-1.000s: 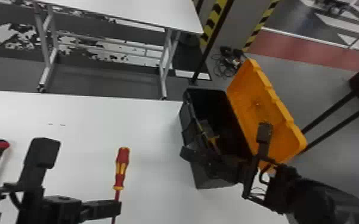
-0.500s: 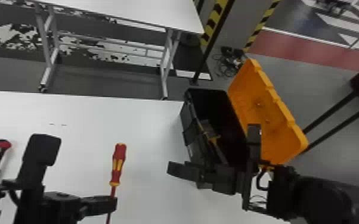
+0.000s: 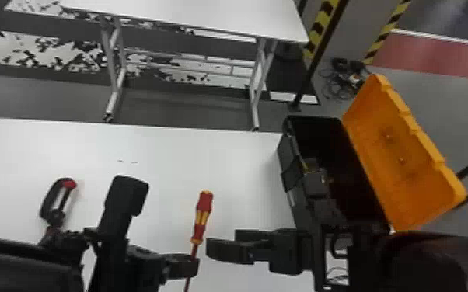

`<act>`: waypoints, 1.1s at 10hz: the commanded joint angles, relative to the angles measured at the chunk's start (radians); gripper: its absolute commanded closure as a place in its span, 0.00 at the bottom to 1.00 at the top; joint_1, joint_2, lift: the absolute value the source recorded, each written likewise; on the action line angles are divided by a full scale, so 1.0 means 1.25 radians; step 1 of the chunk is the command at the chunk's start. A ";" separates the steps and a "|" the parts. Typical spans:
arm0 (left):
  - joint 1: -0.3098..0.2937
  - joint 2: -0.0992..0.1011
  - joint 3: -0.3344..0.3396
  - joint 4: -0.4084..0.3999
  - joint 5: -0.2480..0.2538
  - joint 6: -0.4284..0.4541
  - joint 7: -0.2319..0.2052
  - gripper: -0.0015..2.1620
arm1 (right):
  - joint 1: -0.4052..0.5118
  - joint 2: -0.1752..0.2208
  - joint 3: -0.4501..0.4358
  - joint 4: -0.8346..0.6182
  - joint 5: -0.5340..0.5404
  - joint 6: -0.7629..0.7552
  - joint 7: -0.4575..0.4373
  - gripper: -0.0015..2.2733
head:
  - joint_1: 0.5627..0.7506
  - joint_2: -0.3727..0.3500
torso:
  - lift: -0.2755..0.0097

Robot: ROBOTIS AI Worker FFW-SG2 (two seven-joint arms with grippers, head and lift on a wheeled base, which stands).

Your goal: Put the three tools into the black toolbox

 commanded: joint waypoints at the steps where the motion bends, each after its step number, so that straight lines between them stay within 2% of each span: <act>1: 0.009 -0.002 -0.010 -0.005 -0.005 0.001 0.003 0.94 | -0.007 0.016 0.027 0.014 0.022 -0.022 0.001 0.04 | 0.70 0.32 | 0.79; 3: 0.023 -0.002 -0.026 -0.013 -0.016 0.001 0.011 0.94 | -0.013 0.018 0.022 0.016 0.028 -0.027 0.000 0.04 | 0.70 0.35 | 0.79; 6: 0.034 -0.002 -0.042 -0.014 -0.016 0.001 0.018 0.94 | -0.024 0.028 0.026 0.050 0.036 -0.051 0.001 0.04 | 0.70 0.33 | 0.79; 11: 0.030 -0.002 -0.044 -0.012 -0.020 0.001 0.017 0.94 | -0.040 0.040 0.058 0.097 0.040 -0.086 0.001 0.04 | 0.70 0.36 | 0.79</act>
